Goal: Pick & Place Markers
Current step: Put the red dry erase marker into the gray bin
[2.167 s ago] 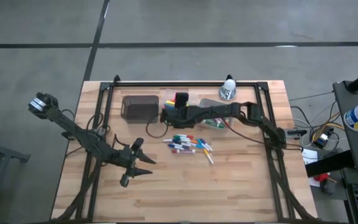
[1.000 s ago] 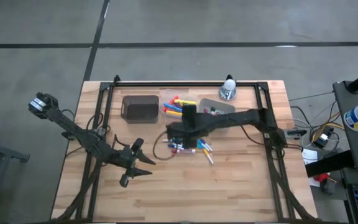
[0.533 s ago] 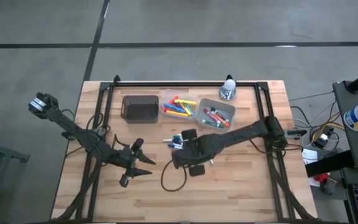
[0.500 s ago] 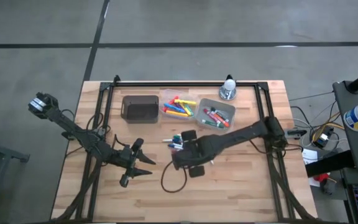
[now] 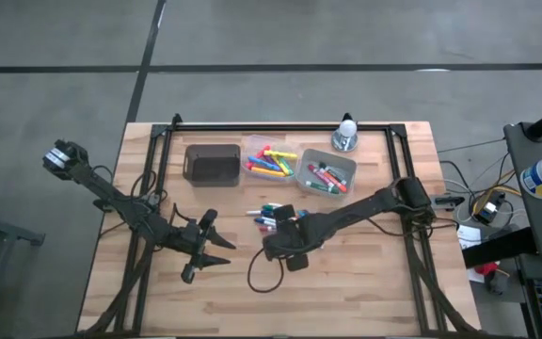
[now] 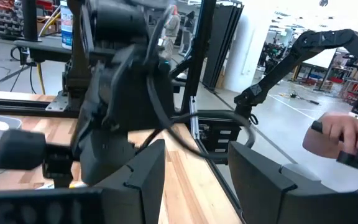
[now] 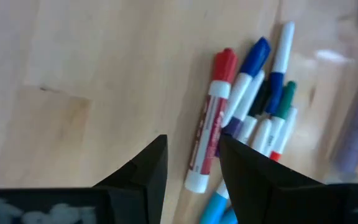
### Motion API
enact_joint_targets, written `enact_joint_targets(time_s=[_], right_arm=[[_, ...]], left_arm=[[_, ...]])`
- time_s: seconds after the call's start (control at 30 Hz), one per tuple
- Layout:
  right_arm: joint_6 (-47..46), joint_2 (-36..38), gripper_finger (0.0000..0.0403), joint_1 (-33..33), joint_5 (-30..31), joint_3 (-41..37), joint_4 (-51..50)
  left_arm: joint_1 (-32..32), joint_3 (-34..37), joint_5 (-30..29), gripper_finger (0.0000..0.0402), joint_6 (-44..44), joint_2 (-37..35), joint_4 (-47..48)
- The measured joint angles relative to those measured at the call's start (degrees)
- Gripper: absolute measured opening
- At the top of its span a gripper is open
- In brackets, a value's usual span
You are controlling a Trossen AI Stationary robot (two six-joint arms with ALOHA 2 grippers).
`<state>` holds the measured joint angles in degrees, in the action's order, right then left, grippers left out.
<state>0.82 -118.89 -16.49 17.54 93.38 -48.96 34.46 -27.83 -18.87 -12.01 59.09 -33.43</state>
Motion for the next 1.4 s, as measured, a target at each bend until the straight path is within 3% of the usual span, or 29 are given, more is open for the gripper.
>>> enact_joint_targets(time_s=[0.5, 0.67, 1.07, 1.4], right_arm=[[0.3, -0.1, 0.0116, 4.0, -0.2, -7.0, 8.8], [0.4, -0.1, 0.0111, 5.7, -6.8, -9.2, 13.1], [-1.0, -0.2, 0.0103, 6.4, -7.1, -13.0, 15.8], [-4.2, 0.0, 0.0058, 6.1, -7.1, -13.5, 16.1]], left_arm=[[0.0, 0.0, 0.0, 0.017, -0.2, 0.0, 0.0], [0.0, 0.0, 0.0, 0.017, -0.2, 0.0, 0.0], [0.0, 0.0, 0.0, 0.017, -0.2, 0.0, 0.0], [0.0, 0.0, 0.0, 0.017, -0.2, 0.0, 0.0]])
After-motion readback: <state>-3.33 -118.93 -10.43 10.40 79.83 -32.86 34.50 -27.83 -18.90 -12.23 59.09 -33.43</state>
